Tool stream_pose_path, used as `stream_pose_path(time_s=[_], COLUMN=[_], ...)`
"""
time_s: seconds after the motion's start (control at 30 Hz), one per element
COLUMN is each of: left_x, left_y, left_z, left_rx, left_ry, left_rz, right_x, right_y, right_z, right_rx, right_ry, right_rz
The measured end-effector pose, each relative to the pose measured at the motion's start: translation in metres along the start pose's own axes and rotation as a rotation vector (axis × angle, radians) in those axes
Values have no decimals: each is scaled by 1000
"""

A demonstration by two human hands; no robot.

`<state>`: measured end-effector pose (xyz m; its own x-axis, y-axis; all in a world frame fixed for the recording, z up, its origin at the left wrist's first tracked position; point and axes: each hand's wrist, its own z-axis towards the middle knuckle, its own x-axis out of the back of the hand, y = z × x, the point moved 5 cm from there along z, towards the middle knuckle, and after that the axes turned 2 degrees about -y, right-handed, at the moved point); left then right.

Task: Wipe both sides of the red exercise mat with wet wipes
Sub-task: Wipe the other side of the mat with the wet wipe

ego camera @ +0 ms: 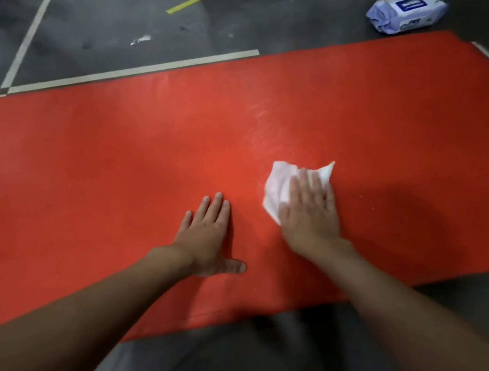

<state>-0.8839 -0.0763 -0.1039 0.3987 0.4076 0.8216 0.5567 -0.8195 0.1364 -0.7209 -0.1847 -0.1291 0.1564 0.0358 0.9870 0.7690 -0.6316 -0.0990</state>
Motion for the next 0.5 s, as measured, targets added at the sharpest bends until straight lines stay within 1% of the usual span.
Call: stream_pose_path(time_s=[0.07, 0.1, 0.13, 0.17, 0.23, 0.27, 0.3, 0.37, 0.4, 0.43, 0.47, 0.5], left_x=[2, 2, 2, 0, -4, -6, -6, -5, -5, -5, -7, -8], left_y=[2, 2, 1, 0, -1, -2, -2, 1, 0, -1, -3, -4], left_z=[-1, -1, -3, -4, -10, -12, -13, -13, -13, -14, -15, -16], left_rx=[3, -2, -7, -17, -33, -37, -35, -39, -42, -46, -56, -62], left_ry=[-6, -12, -16, -24, -35, -32, -27, -27, -28, -30, -35, -35], left_rz=[-5, -4, 1, 13, 37, 40, 37, 38, 39, 40, 46, 52], right_x=[-9, -9, -5, 0, 5, 3, -2, -10, -9, -5, 0, 4], right_y=[-25, -22, -10, 6, 25, 18, 1, -21, -16, -2, 15, 28], right_z=[-20, -24, -20, -12, -11, -17, -25, -45, -47, -42, -36, -34], right_rx=[211, 312, 352, 304, 53, -10, 21, 229, 308, 317, 243, 112], right_ry=[-27, -69, -88, -93, -100, -87, -62, -75, -105, -120, -122, -123], right_rz=[-45, -73, -85, -77, -58, -37, -22, -79, -103, -109, -103, -95])
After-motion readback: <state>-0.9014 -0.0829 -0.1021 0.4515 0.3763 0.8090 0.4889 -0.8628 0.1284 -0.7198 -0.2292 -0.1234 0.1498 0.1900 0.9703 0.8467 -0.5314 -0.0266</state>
